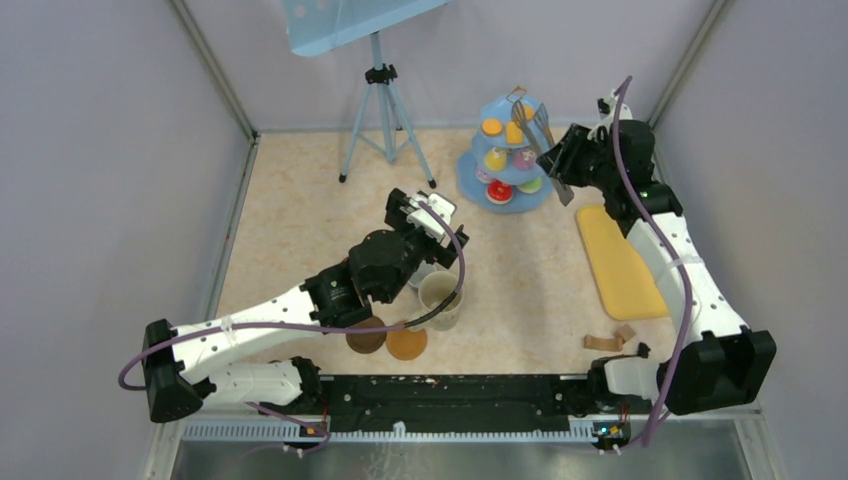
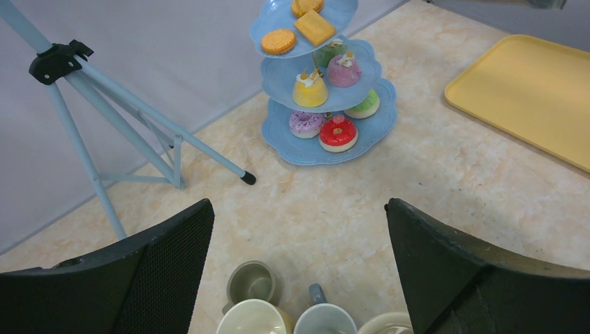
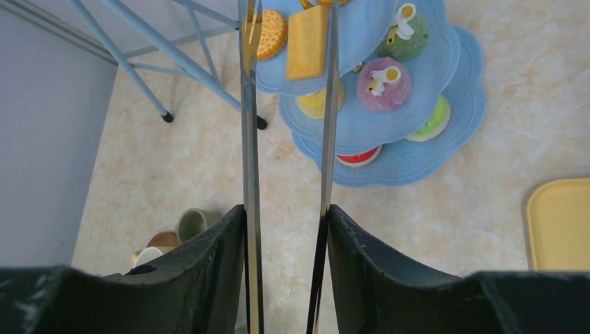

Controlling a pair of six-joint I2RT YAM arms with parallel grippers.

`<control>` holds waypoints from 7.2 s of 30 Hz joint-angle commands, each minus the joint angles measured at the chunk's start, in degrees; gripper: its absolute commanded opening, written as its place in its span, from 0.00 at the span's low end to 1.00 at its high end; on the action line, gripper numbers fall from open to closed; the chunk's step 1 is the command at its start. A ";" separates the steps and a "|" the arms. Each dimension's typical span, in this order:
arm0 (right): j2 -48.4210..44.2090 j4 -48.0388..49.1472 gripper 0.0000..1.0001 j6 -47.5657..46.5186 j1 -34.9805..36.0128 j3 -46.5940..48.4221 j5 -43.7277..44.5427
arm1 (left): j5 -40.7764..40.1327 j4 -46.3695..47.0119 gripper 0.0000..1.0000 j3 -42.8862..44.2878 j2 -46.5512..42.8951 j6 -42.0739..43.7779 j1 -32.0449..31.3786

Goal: Serve the afternoon tea

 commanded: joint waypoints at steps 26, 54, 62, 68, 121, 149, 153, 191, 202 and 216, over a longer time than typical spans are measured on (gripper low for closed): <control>-29.75 -14.60 0.42 3.13 1.71 -28.22 6.59 | 0.06 0.78 0.99 2.26 2.21 -1.78 0.16; -3.50 4.41 0.59 7.49 -22.11 -34.91 24.04 | -2.29 -8.64 0.99 5.43 -0.77 -4.77 0.16; -6.99 0.56 0.69 5.26 -22.11 -31.55 25.08 | -3.46 -10.00 0.99 4.11 -1.81 -6.24 0.15; -11.81 -4.33 0.76 0.65 -18.42 -25.95 26.60 | -3.87 -9.76 0.99 4.04 -0.97 -5.97 0.20; 29.80 20.58 0.00 -32.13 72.73 -14.16 26.95 | -21.52 -12.10 0.99 5.61 -19.05 -9.60 0.98; 15.95 -3.29 0.31 8.69 72.91 -30.22 42.28 | -19.36 -9.95 0.99 3.56 -17.62 -10.28 0.99; 15.26 -10.25 0.31 17.16 71.14 -29.85 45.21 | -19.11 -9.61 0.99 3.65 -17.42 -9.77 0.96; 5.52 -11.72 0.46 15.59 31.68 -26.69 51.77 | -16.22 -8.85 0.99 2.72 -18.36 -9.65 0.96; -8.58 -3.30 0.51 22.55 28.78 -38.37 39.51 | -13.96 -6.35 0.99 2.06 -16.73 -8.17 0.99; 5.46 18.54 0.52 18.81 16.16 -37.67 35.53 | -12.97 -9.56 0.99 3.02 -15.78 -9.78 1.06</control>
